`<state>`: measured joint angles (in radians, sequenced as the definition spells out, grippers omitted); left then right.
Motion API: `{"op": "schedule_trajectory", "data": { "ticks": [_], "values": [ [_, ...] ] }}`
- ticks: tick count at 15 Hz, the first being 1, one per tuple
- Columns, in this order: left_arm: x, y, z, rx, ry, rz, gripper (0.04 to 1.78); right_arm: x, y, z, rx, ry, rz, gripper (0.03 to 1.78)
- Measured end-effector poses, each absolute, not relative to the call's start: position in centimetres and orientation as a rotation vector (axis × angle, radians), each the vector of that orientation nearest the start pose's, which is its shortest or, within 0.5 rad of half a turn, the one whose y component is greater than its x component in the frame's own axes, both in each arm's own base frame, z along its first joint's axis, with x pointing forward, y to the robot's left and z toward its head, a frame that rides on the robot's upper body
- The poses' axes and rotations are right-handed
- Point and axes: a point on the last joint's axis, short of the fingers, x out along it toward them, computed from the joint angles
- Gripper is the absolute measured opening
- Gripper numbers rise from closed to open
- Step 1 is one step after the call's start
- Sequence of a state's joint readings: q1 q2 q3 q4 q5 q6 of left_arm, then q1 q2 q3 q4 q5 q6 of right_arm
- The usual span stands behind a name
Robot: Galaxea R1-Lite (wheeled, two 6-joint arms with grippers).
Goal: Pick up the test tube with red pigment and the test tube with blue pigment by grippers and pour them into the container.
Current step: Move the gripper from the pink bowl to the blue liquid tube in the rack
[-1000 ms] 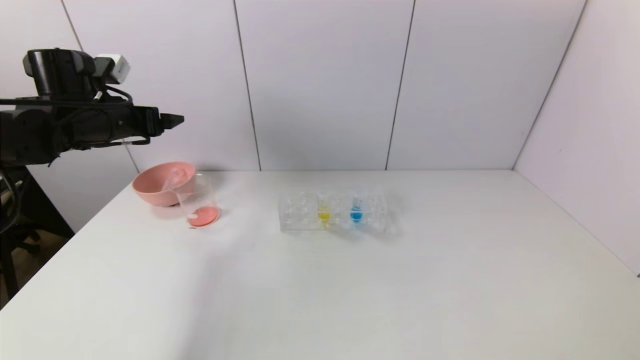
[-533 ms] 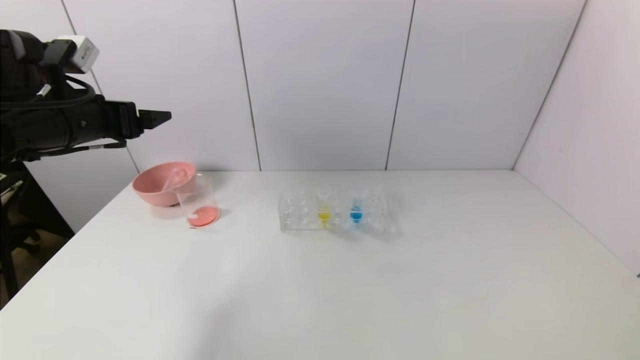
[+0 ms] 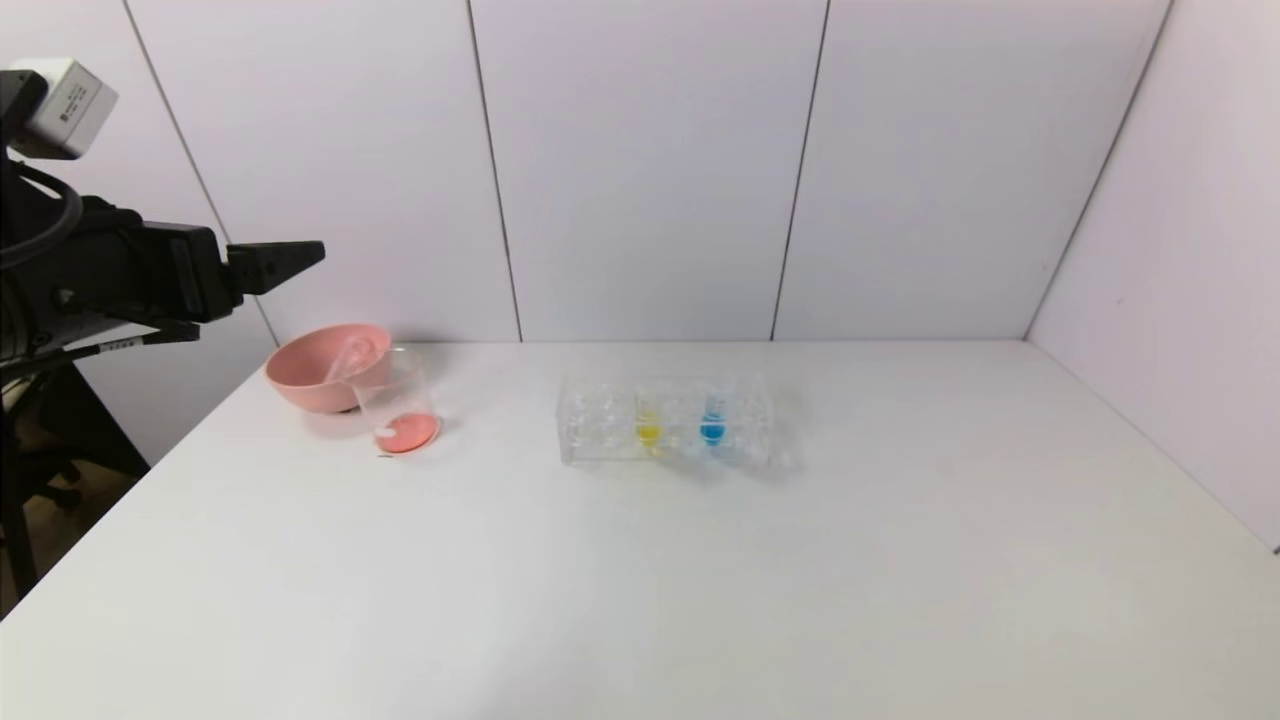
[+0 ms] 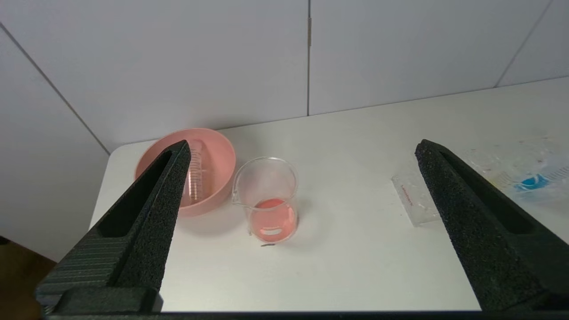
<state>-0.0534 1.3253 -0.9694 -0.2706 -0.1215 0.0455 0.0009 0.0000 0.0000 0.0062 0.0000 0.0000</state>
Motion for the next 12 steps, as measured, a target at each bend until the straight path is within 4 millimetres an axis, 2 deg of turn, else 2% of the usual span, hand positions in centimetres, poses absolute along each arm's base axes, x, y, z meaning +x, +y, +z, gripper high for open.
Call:
{"op": "schedule_trajectory", "data": {
  "ticks": [5, 12],
  "values": [
    [19.2, -3.8, 28.0, 0.035, 0.096, -0.299, 1.76, -2.3, 0.0, 7.5, 0.000, 0.006, 0.001, 1.77],
    [17.2, -6.3, 26.0, 0.036, 0.107, -0.458, 1.76, -2.3, 0.0, 7.5, 0.000, 0.006, 0.001, 1.77]
  ]
}}
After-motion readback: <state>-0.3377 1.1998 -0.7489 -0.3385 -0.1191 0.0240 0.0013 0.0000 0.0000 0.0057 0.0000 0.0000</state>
